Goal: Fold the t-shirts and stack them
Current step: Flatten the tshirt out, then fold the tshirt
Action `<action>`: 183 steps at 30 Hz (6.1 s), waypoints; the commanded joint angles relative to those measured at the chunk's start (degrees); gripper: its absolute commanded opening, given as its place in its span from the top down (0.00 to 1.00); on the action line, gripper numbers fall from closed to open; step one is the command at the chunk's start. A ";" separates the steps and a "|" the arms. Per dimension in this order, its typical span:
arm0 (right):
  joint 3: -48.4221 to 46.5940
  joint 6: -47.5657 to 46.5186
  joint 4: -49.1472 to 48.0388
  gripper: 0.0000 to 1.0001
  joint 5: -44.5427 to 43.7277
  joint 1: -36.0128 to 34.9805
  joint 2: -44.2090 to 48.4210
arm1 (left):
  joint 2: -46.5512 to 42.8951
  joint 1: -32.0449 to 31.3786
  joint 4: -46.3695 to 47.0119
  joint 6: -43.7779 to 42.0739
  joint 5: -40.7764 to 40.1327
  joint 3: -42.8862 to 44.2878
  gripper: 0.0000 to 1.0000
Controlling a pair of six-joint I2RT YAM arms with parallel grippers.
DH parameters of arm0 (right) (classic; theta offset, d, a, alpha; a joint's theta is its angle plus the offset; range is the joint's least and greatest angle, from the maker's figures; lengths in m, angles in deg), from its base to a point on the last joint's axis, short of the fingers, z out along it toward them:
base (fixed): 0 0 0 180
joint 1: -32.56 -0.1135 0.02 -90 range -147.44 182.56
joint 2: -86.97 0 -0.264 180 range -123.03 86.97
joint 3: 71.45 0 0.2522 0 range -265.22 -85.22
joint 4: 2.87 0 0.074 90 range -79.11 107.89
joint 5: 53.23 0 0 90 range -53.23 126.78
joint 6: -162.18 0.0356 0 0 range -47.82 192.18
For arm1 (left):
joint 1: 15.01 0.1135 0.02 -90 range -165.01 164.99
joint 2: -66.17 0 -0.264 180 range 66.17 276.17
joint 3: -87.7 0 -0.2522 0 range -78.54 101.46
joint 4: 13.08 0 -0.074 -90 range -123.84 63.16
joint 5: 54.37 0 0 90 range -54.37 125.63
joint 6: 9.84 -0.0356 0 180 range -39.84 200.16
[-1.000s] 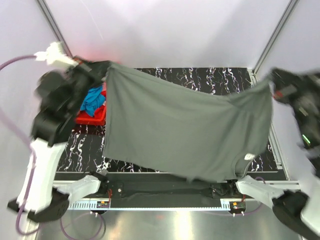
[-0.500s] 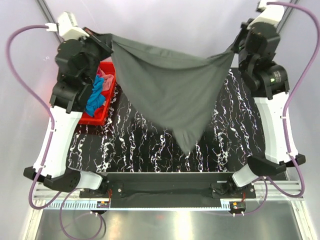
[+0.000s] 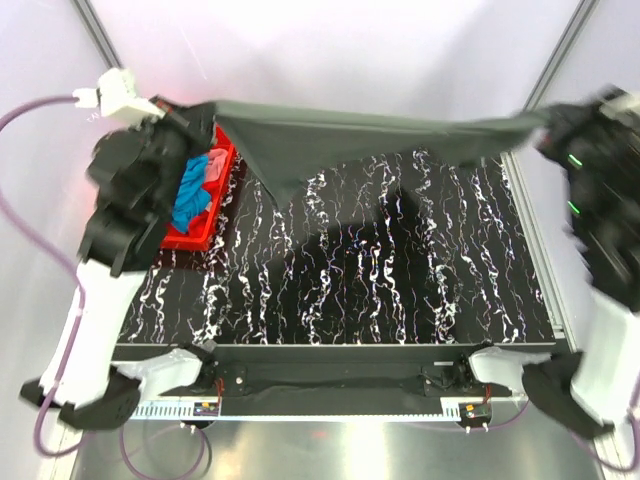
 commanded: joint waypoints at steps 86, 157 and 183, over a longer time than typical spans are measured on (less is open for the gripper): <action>13.40 0.41 1.90 1.00 27.68 17.42 23.91 | -16.66 1.56 -4.60 -2.23 4.81 -9.78 1.00; 30.76 1.01 -26.54 1.00 27.32 17.51 -45.26 | 60.14 19.40 3.13 -17.25 19.15 10.44 1.00; 61.17 8.40 -35.50 1.00 32.25 17.42 -29.87 | 54.50 16.06 -0.92 -18.39 12.73 -4.59 1.00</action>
